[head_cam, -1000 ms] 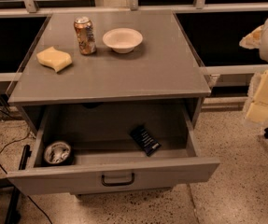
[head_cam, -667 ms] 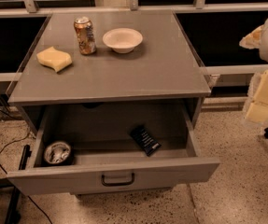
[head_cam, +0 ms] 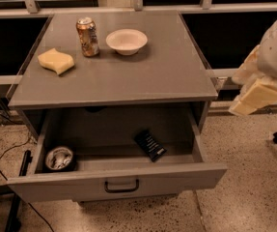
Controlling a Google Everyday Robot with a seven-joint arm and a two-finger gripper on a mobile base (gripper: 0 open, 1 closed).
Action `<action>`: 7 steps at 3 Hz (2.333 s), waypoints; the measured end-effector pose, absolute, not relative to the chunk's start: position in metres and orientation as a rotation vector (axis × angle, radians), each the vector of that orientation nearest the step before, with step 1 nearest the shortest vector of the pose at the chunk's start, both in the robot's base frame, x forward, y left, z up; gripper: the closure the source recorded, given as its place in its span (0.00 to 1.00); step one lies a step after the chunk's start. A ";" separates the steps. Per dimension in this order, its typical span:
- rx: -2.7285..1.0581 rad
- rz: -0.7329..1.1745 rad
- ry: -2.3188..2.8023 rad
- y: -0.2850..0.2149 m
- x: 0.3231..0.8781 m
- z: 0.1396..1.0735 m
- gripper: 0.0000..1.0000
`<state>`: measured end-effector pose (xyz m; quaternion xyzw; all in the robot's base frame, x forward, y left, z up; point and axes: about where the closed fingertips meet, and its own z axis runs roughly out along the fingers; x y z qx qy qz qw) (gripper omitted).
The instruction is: Pick rxbar blueberry from top drawer and place on counter
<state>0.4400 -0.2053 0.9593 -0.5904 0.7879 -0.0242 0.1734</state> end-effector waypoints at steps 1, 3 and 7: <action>-1.563 0.012 2.276 -0.191 0.441 0.926 0.81; -1.447 0.020 2.279 -0.178 0.447 0.903 1.00; -1.101 0.080 2.267 -0.118 0.478 0.816 1.00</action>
Offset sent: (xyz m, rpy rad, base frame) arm 0.0130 0.0397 -0.0922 0.2016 -0.0458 -0.2266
